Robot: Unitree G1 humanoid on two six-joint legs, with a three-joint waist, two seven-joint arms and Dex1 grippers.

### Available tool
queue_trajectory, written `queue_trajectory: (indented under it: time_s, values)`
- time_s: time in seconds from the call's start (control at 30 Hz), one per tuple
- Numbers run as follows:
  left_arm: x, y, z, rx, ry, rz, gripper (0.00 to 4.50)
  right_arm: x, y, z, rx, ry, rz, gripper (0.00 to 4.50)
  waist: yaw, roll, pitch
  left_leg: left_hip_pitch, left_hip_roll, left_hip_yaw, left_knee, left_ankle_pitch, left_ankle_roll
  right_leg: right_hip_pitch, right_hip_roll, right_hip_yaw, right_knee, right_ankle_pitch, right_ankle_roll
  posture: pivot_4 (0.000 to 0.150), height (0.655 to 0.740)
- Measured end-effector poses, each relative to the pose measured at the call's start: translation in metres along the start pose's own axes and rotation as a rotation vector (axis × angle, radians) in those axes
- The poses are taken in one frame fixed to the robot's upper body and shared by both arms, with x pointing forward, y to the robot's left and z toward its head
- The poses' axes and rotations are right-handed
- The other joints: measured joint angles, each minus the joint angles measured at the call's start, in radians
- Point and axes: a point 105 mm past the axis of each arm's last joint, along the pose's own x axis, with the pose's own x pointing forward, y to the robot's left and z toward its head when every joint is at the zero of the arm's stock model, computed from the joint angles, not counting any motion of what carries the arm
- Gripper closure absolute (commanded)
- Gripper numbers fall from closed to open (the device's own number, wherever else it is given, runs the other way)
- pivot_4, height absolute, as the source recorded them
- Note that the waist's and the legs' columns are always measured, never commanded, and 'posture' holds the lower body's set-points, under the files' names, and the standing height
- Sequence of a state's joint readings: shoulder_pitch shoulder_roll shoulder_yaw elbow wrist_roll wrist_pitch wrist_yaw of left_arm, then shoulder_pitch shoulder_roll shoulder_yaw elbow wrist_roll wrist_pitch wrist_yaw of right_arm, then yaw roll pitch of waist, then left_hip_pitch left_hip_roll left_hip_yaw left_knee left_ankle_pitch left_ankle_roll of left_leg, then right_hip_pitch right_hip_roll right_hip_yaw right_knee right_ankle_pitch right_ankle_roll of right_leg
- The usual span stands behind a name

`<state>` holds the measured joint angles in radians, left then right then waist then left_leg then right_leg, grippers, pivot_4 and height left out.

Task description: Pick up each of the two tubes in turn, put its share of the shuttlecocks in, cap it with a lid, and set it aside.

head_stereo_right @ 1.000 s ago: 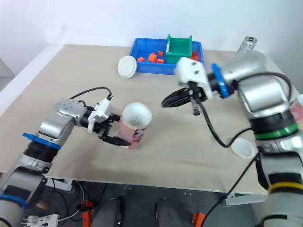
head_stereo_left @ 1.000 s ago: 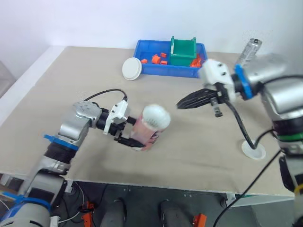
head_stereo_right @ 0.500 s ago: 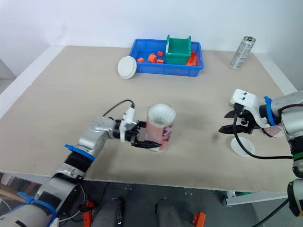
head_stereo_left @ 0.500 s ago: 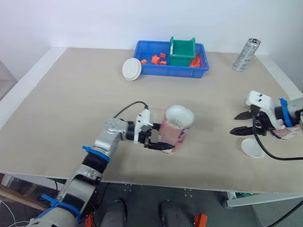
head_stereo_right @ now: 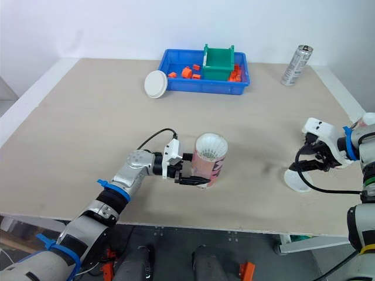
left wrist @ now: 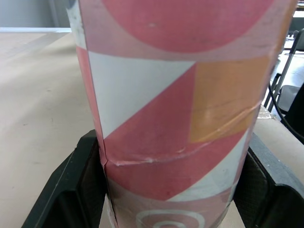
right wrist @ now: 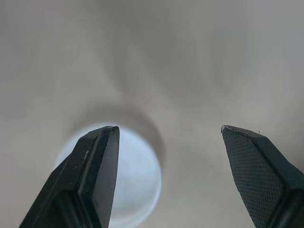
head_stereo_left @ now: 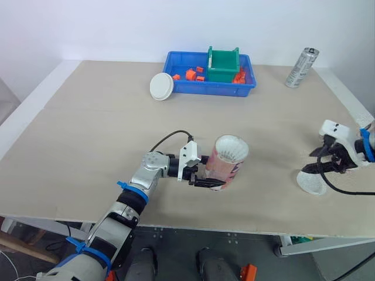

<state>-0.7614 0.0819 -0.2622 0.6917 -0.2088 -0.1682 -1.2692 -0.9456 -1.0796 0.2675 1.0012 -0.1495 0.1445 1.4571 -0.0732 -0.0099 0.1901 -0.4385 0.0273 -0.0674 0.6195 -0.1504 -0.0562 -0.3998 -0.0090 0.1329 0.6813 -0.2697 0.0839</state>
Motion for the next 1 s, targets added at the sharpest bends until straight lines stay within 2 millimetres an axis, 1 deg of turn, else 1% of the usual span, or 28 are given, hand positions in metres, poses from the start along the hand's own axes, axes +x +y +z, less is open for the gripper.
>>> queue_trajectory:
  time_s: [0.1, 0.27, 0.43, 0.47, 0.5, 0.53, 0.57, 0.67, 0.7, 0.73, 1.0]
  values:
    - [-0.002, 0.0, -0.001, -0.001, 0.0, 0.004, 1.23, 0.004, 0.0, -0.01, -0.009, 0.049, -0.004, 0.8, -0.004, 0.0, 0.0, 0.001, 0.0, 0.0, 0.0, 0.0, 0.0, 0.0, 0.0, 0.0, 0.0, 0.0, 0.0, 0.15, 0.7367]
    - [-0.004, 0.0, 0.0, -0.004, 0.005, 0.004, 1.23, 0.006, 0.0, -0.019, -0.01, 0.096, -0.01, 0.8, -0.005, 0.001, 0.0, 0.001, 0.0, 0.0, 0.0, 0.0, 0.0, 0.0, 0.0, 0.0, 0.0, 0.0, 0.0, 0.15, 0.7367]
    - [-0.003, -0.001, 0.0, -0.011, 0.01, 0.003, 1.23, 0.007, -0.002, -0.019, -0.008, 0.105, -0.022, 0.8, -0.005, 0.0, 0.0, 0.002, 0.0, 0.0, 0.0, 0.0, 0.0, 0.002, 0.0, 0.0, 0.0, 0.0, 0.0, 0.15, 0.7367]
    - [-0.003, -0.001, 0.0, -0.012, 0.01, 0.003, 1.23, 0.008, -0.002, -0.019, -0.009, 0.107, -0.022, 1.03, -0.005, 0.0, 0.0, 0.002, 0.0, 0.0, 0.0, 0.0, 0.0, 0.002, 0.0, 0.0, 0.0, 0.0, 0.0, 0.15, 0.7367]
    - [-0.004, -0.001, 0.0, -0.012, 0.011, 0.004, 1.23, 0.008, -0.002, -0.019, -0.011, 0.109, -0.022, 1.35, -0.005, 0.0, 0.0, 0.002, 0.0, 0.0, 0.0, 0.0, 0.0, 0.002, 0.0, 0.0, 0.0, 0.0, 0.0, 0.15, 0.7367]
    - [-0.004, -0.001, 0.0, -0.012, 0.012, 0.004, 1.23, 0.009, -0.002, -0.018, -0.015, 0.11, -0.016, 1.8, -0.005, 0.0, 0.0, 0.003, 0.0, 0.0, 0.0, 0.0, 0.0, 0.003, 0.0, 0.0, 0.0, 0.0, 0.0, 0.15, 0.7367]
    - [-0.004, -0.001, -0.001, -0.012, 0.012, 0.005, 1.23, 0.01, -0.002, -0.018, -0.016, 0.109, -0.014, 2.1, -0.006, 0.0, 0.0, 0.003, 0.0, 0.0, 0.0, 0.0, 0.0, 0.004, 0.0, 0.0, 0.0, 0.0, 0.0, 0.15, 0.7367]
    - [-0.004, 0.0, -0.001, -0.011, 0.018, 0.008, 1.23, 0.011, 0.002, -0.016, -0.025, 0.11, 0.016, 3.53, -0.007, 0.0, 0.0, 0.007, 0.0, 0.0, 0.0, 0.0, 0.0, 0.008, 0.0, 0.0, -0.001, 0.0, 0.0, 0.15, 0.7367]
    - [-0.004, 0.0, -0.001, -0.011, 0.019, 0.009, 1.23, 0.012, 0.003, -0.015, -0.029, 0.11, 0.027, 4.1, -0.008, 0.0, 0.0, 0.008, 0.0, 0.0, 0.0, 0.0, 0.0, 0.009, 0.0, 0.0, -0.001, 0.0, 0.0, 0.15, 0.7367]
    - [-0.004, 0.0, -0.001, -0.011, 0.019, 0.009, 1.23, 0.012, 0.003, -0.014, -0.034, 0.109, 0.031, 4.41, -0.008, 0.0, 0.0, 0.008, 0.0, 0.0, 0.0, 0.0, 0.0, 0.009, 0.0, 0.0, -0.001, 0.0, 0.0, 0.15, 0.7367]
    - [-0.004, -0.001, -0.001, -0.013, 0.019, 0.003, 1.23, 0.013, 0.012, 0.007, -0.147, 0.082, 0.087, 4.41, -0.011, 0.0, 0.0, 0.008, 0.0, 0.0, -0.002, 0.0, 0.0, 0.009, 0.0, 0.0, -0.001, -0.001, 0.0, 0.15, 0.7367]
